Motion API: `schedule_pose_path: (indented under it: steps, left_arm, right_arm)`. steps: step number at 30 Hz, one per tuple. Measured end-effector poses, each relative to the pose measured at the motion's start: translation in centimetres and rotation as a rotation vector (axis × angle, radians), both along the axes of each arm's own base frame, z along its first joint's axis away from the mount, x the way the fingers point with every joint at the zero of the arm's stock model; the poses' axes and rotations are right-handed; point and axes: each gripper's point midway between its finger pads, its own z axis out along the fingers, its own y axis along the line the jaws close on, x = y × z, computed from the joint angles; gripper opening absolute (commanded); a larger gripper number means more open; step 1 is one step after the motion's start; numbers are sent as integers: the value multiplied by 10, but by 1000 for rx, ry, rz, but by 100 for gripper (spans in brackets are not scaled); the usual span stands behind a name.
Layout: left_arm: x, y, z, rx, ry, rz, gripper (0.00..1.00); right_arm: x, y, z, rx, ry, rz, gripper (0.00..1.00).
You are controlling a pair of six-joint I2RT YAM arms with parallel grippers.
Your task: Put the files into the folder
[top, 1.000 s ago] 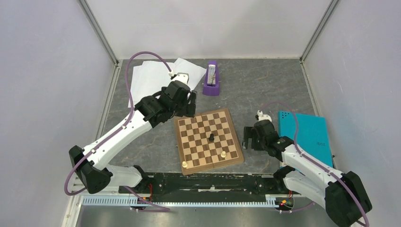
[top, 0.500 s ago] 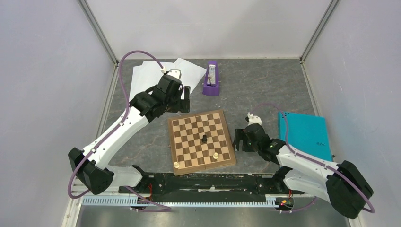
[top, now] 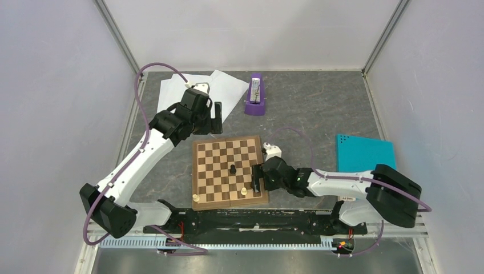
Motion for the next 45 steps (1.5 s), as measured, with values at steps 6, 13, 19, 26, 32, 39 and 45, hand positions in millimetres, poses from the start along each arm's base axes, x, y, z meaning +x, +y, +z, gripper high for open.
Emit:
schedule_pose_path:
  steps: [6,13,19,26,32,39,45]
  left_arm:
    - [2,11,6,-15,-13,30,95]
    - [2,12,9,-32,-17,31,95]
    - [3,14,15,-41,-23,37,95]
    - [5,12,40,-79,-63,30,95]
    - [0,13,79,-130,-146,24,95]
    - [-8,17,108,-170,-214,20,95]
    - [-12,19,105,-163,-201,19,95]
  right_arm:
    - [1,35,1,14,8,38,87]
    - [4,65,4,76,20,53,87]
    - [-2,111,8,160,59,89,87]
    - [-8,172,12,243,88,143,87]
    - [4,236,16,308,82,192,88]
    - [19,295,18,360,44,240,89]
    - [29,331,19,396,10,296,89]
